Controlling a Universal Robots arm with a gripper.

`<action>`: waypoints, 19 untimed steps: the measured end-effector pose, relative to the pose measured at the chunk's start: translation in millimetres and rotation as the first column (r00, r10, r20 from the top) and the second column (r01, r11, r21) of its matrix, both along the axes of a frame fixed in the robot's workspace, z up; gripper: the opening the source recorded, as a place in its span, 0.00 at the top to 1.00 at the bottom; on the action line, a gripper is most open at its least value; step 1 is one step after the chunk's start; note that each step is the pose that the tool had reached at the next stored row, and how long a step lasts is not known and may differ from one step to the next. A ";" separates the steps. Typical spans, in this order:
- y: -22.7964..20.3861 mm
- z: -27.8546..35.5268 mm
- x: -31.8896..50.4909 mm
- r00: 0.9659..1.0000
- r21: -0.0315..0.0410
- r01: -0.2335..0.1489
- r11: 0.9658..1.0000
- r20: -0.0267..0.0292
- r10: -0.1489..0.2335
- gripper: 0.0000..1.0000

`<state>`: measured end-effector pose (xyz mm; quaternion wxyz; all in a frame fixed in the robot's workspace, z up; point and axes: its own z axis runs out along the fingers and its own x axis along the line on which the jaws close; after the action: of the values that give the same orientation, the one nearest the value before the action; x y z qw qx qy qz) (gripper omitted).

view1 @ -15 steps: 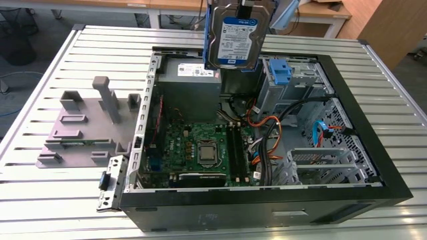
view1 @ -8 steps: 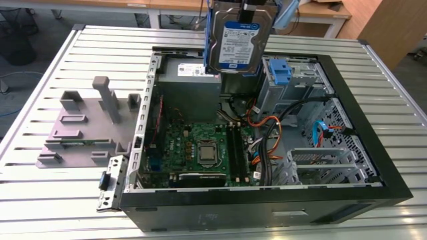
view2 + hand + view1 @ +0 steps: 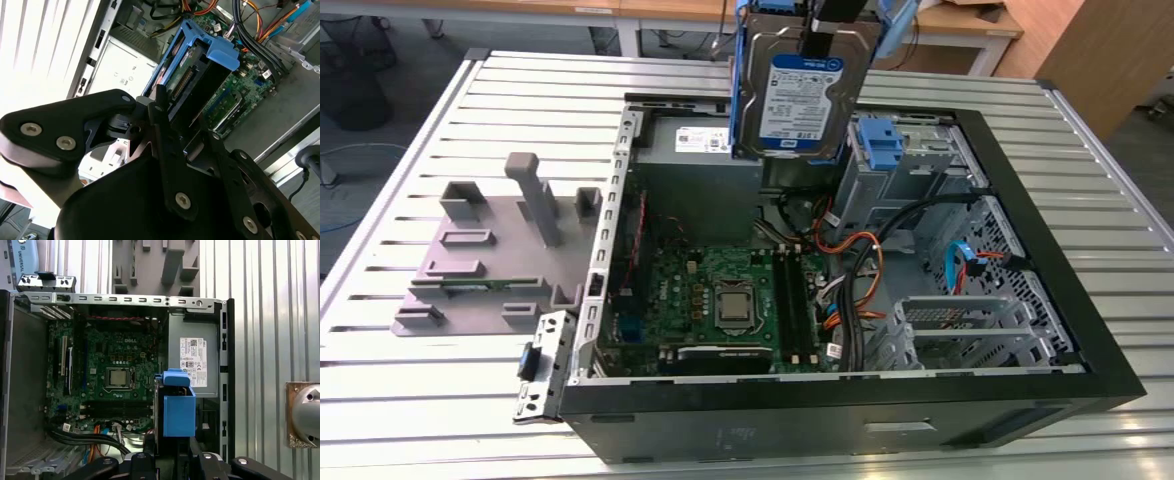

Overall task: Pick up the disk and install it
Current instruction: 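Pick up the disk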

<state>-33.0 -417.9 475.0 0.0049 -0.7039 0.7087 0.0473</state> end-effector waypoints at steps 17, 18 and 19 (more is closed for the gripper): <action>-27.3 -0.4 0.3 1.000 0.000 0.000 1.000 0.000 0.000 0.65; -29.0 -0.4 0.3 1.000 0.000 0.000 1.000 0.000 0.000 0.65; -30.6 -0.4 0.3 1.000 0.000 0.000 1.000 0.000 0.000 0.65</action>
<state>-32.7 -448.5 474.6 0.0049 -0.7039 0.7087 0.0473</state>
